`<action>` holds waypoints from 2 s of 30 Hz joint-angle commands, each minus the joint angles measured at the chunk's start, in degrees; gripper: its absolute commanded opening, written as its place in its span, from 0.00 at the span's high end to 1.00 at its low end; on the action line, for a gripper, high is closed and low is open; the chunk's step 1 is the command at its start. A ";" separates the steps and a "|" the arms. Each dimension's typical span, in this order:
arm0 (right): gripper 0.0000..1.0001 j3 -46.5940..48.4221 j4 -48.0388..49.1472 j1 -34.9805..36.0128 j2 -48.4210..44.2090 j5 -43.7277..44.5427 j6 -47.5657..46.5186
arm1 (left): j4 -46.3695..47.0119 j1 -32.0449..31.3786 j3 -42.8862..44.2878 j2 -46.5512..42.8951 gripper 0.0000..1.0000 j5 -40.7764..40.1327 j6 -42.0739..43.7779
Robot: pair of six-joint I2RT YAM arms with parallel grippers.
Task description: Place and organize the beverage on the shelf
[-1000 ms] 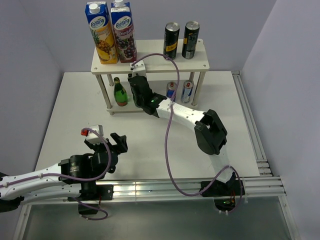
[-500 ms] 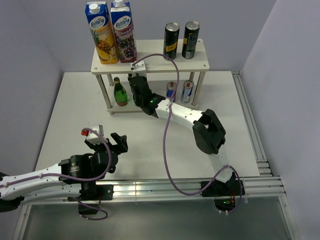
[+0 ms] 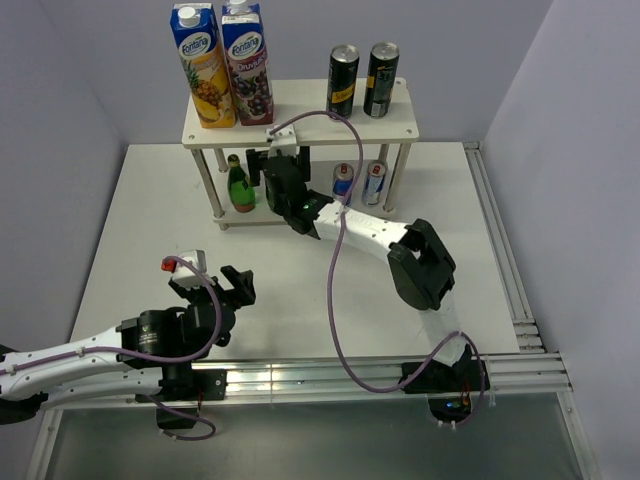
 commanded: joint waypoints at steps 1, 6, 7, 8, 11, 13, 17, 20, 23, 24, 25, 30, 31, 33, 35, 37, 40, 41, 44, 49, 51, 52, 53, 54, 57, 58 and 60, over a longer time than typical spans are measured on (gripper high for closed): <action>0.00 -3.83 5.35 0.64 -5.72 0.96 1.29 | 0.58 -0.37 -0.31 -0.22 0.07 -1.48 0.07; 0.00 -8.84 6.85 1.43 -9.07 0.96 0.68 | 0.32 -0.37 -0.39 -0.66 0.07 -1.74 -0.10; 0.00 -9.55 7.02 1.61 -10.03 0.61 0.68 | 0.40 -0.37 -0.39 -0.84 0.07 -1.83 -0.28; 0.00 -10.95 7.20 1.70 -10.65 0.26 0.59 | 0.23 -0.37 -0.39 -0.84 0.07 -1.83 -0.28; 0.00 -13.85 7.90 2.13 -13.11 -0.18 0.59 | 0.05 -0.37 -0.39 -1.19 0.07 -2.00 -0.46; 0.00 -15.43 7.55 2.49 -15.38 -1.23 1.20 | -0.12 -0.37 -0.39 -1.28 0.07 -2.18 -0.72; 0.00 -19.13 4.05 4.24 -19.35 -4.57 3.22 | -0.39 -0.37 -0.31 -0.84 0.07 -2.53 -1.07; 0.00 -21.50 -3.67 6.52 -23.91 1.01 7.61 | -0.47 -0.37 -0.31 -0.40 0.07 -2.79 -1.16; 0.00 -27.89 -12.11 11.70 -32.86 5.16 14.72 | -1.09 -0.37 0.13 0.30 0.07 -3.14 -1.86; 0.00 -29.58 -16.66 15.02 -38.37 10.13 16.57 | -1.26 -0.37 0.13 0.56 0.07 -3.32 -1.95; 0.00 -32.64 -18.97 17.06 -41.39 12.71 19.72 | -1.44 -0.37 0.22 0.65 0.07 -3.32 -2.12; 0.00 -35.66 -32.60 27.87 -61.17 25.02 21.42 | -3.11 -0.37 3.37 0.83 0.07 -4.20 -2.40; 0.00 -34.79 -33.92 28.41 -63.45 25.12 20.03 | -2.94 -0.46 6.52 1.00 0.07 -4.03 -1.35; 0.00 -34.25 -34.73 29.03 -69.35 24.87 16.18 | 0.65 -0.46 10.14 1.35 0.07 -3.15 5.38; 0.00 -34.43 -33.76 29.12 -73.73 24.69 13.70 | 5.73 -0.54 15.22 1.79 0.07 -0.44 13.55; 0.00 -34.25 -33.84 29.12 -75.51 24.77 11.94 | 7.61 -0.54 19.79 2.23 0.07 1.15 17.89; 0.00 -34.25 -36.57 29.03 -77.62 25.21 12.46 | 8.05 -0.54 23.24 3.55 0.07 1.16 23.00; 0.00 -34.51 -37.44 29.12 -78.41 25.13 12.54 | 8.31 -0.54 24.38 3.73 0.07 0.99 25.62; 0.00 -35.74 -38.67 29.12 -80.25 24.25 13.51 | 11.12 -0.54 24.22 3.20 0.06 1.07 29.85; 0.00 -37.85 -40.00 29.12 -83.42 19.95 14.30 | 14.03 -1.07 21.76 -0.92 0.05 2.21 34.62; 0.00 -38.12 -40.26 29.12 -84.74 17.75 14.30 | 15.43 -2.04 20.79 -3.64 0.05 2.57 35.40; 0.00 -37.94 -40.61 29.12 -85.01 17.31 14.48 | 15.52 -2.30 20.09 -4.52 0.04 1.78 35.14; 0.00 -37.68 -41.57 29.12 -85.36 17.13 14.56 | 14.91 -2.82 20.00 -6.18 0.04 0.82 34.18; 0.00 -37.33 -42.01 29.12 -85.36 17.30 14.91 | 14.39 -3.09 19.91 -6.98 0.04 -0.06 33.56; 0.00 -36.71 -43.33 29.12 -85.19 17.74 14.92 | 13.15 -4.93 19.73 -9.62 0.05 -2.70 32.24; 0.00 -36.71 -43.34 29.12 -85.10 17.83 14.92 | 13.06 -6.33 19.47 -10.50 0.05 -4.19 31.98; 0.00 -36.62 -43.34 29.12 -84.75 17.83 14.83 | 10.96 -8.09 19.73 -11.03 0.05 -5.86 30.66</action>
